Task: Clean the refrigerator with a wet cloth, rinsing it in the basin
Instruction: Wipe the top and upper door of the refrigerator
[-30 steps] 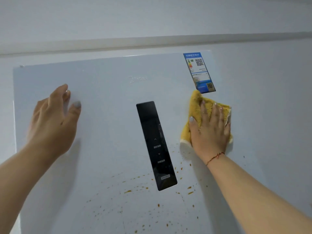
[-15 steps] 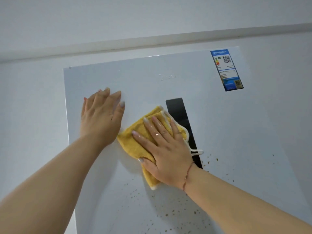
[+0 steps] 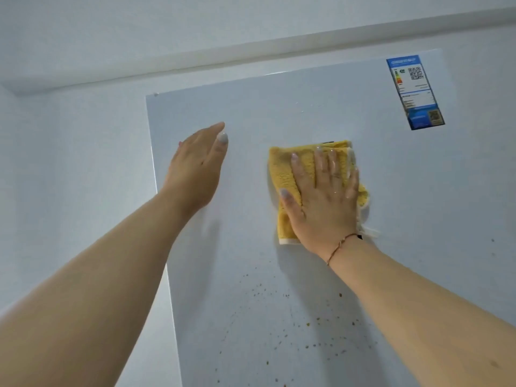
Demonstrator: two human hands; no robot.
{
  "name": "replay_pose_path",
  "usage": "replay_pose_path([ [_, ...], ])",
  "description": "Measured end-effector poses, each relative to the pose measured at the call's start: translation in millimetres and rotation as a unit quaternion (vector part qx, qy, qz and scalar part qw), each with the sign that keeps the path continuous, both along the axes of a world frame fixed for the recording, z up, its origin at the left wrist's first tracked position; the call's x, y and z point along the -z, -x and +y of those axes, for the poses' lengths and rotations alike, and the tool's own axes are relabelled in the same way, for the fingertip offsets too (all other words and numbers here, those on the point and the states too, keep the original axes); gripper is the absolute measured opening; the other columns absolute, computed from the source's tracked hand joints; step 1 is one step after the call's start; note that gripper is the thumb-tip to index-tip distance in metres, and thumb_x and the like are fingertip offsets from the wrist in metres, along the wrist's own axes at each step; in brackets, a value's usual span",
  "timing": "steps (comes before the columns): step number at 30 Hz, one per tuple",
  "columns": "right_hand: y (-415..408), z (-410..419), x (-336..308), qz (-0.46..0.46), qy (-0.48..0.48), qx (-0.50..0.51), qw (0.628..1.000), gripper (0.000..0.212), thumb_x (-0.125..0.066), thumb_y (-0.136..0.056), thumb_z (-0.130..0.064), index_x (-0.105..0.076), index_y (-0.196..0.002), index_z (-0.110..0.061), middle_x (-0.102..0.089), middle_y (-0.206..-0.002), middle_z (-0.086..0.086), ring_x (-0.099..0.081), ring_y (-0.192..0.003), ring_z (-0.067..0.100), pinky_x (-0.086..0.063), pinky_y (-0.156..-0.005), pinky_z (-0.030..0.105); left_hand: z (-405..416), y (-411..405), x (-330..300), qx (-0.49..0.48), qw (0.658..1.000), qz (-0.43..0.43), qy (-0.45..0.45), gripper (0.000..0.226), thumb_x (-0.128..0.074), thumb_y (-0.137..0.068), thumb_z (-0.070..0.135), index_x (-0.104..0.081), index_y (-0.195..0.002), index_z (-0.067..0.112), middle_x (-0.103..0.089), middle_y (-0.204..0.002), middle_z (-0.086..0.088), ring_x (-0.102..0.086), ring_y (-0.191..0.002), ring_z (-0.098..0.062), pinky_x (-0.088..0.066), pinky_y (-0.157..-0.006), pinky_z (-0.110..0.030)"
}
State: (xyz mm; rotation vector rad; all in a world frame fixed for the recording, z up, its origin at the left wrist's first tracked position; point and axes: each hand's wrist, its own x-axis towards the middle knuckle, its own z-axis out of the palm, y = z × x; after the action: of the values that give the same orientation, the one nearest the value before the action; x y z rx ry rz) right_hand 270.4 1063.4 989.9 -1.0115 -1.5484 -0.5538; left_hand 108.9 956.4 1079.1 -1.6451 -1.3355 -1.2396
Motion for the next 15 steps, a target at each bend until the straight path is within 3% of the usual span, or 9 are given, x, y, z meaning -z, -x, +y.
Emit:
replay_pose_path([
  [2,32,-13,-2,-0.056,-0.031,-0.008,0.998,0.066,0.003,-0.09,-0.061,0.001,-0.15,-0.036,0.008,-0.16,0.007,0.012,-0.146,0.028,0.006,-0.113,0.06,-10,4,1,0.061,0.997,-0.035,-0.014,0.045,-0.027,-0.103,0.042,-0.04,-0.145,0.028,-0.039,-0.149,0.012,-0.029,-0.14,-0.007,-0.018,-0.113,-0.024],
  [5,74,-28,0,-0.097,-0.078,-0.015,0.992,0.06,-0.012,-0.095,-0.056,-0.014,-0.151,-0.034,-0.006,-0.16,0.009,0.0,-0.147,0.031,-0.001,-0.113,0.06,-22,8,6,0.101,0.993,-0.059,-0.02,0.045,-0.027,-0.103,0.046,-0.044,-0.142,0.031,-0.042,-0.146,0.015,-0.033,-0.137,-0.003,-0.022,-0.115,-0.027],
  [10,112,-40,35,-0.185,-0.149,-0.067,0.969,0.055,-0.04,-0.092,-0.046,-0.035,-0.145,-0.034,-0.023,-0.157,0.009,-0.012,-0.146,0.03,-0.005,-0.116,0.057,-27,10,17,0.088,0.994,-0.067,0.007,0.048,-0.023,-0.102,0.05,-0.044,-0.142,0.034,-0.042,-0.146,0.017,-0.035,-0.136,-0.005,-0.024,-0.114,-0.029],
  [15,97,-25,81,-0.266,-0.259,-0.138,0.918,0.045,-0.045,-0.095,-0.035,-0.047,-0.14,-0.03,-0.034,-0.153,0.004,-0.021,-0.145,0.024,-0.019,-0.115,0.053,-17,-8,37,0.06,0.998,-0.019,0.031,0.05,-0.02,-0.103,0.046,-0.045,-0.141,0.027,-0.045,-0.144,0.012,-0.036,-0.136,-0.008,-0.023,-0.108,-0.023],
])
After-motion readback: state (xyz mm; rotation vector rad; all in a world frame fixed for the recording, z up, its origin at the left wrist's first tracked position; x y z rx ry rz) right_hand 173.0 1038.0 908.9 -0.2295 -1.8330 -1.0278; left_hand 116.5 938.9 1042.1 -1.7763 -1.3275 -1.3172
